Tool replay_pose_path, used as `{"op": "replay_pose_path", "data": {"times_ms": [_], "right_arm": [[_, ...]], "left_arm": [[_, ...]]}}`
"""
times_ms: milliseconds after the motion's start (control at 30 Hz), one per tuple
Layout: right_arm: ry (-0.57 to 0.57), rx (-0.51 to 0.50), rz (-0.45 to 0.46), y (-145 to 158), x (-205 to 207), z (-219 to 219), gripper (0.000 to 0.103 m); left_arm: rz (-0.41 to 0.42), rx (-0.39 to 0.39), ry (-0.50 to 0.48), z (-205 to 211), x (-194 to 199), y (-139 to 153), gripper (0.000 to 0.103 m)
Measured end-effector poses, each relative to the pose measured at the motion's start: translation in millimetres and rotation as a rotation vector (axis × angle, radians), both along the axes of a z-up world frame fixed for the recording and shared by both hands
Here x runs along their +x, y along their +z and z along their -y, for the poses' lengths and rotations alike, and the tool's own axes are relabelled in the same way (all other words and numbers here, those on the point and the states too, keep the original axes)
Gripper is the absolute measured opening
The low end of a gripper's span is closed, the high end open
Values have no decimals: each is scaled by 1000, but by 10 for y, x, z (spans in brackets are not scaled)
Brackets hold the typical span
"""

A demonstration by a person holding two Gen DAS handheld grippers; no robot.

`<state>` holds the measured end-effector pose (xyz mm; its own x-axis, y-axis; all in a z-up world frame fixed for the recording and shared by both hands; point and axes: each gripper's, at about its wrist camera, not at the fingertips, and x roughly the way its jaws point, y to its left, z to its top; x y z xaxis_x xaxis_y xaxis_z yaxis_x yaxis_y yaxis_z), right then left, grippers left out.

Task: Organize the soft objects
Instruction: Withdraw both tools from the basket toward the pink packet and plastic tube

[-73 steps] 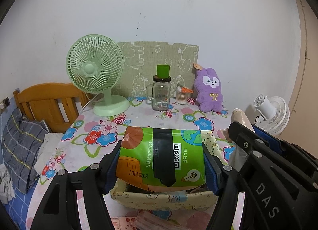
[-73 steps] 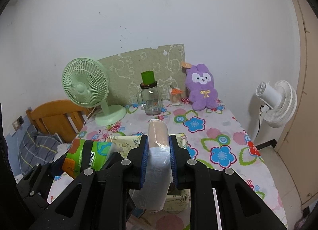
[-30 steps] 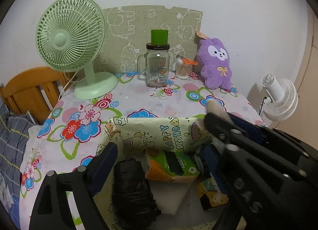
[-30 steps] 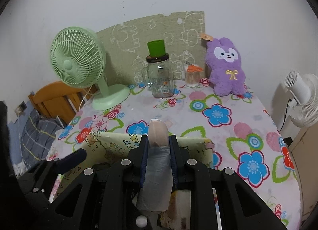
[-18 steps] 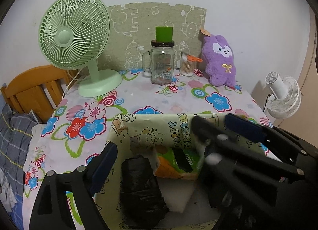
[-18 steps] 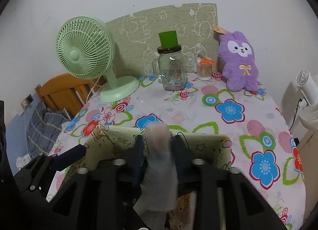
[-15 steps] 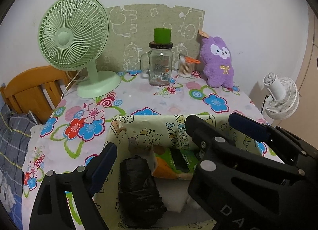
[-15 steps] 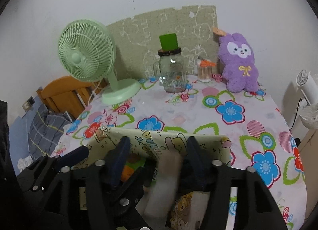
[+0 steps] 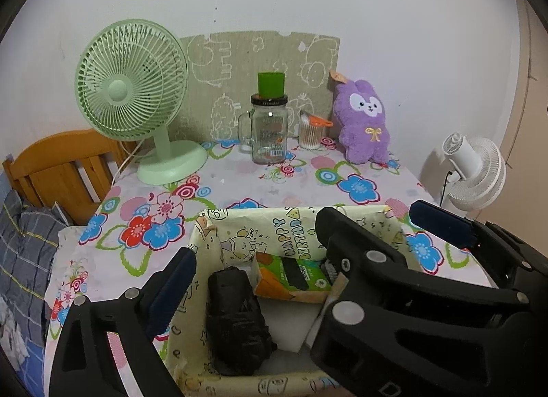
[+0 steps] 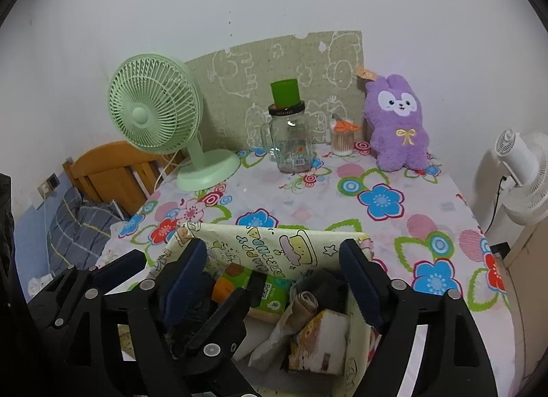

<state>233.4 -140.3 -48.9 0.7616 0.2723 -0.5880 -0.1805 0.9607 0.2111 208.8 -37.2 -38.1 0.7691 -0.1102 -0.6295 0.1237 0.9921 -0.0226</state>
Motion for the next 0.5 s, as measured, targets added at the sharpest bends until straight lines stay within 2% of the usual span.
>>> {"op": "replay_pose_path", "data": {"times_ms": [500], "right_arm": [[-29,-1,69,263,-514,88,89]], "left_arm": [[77,12,-10,62,-448,230,101]]}}
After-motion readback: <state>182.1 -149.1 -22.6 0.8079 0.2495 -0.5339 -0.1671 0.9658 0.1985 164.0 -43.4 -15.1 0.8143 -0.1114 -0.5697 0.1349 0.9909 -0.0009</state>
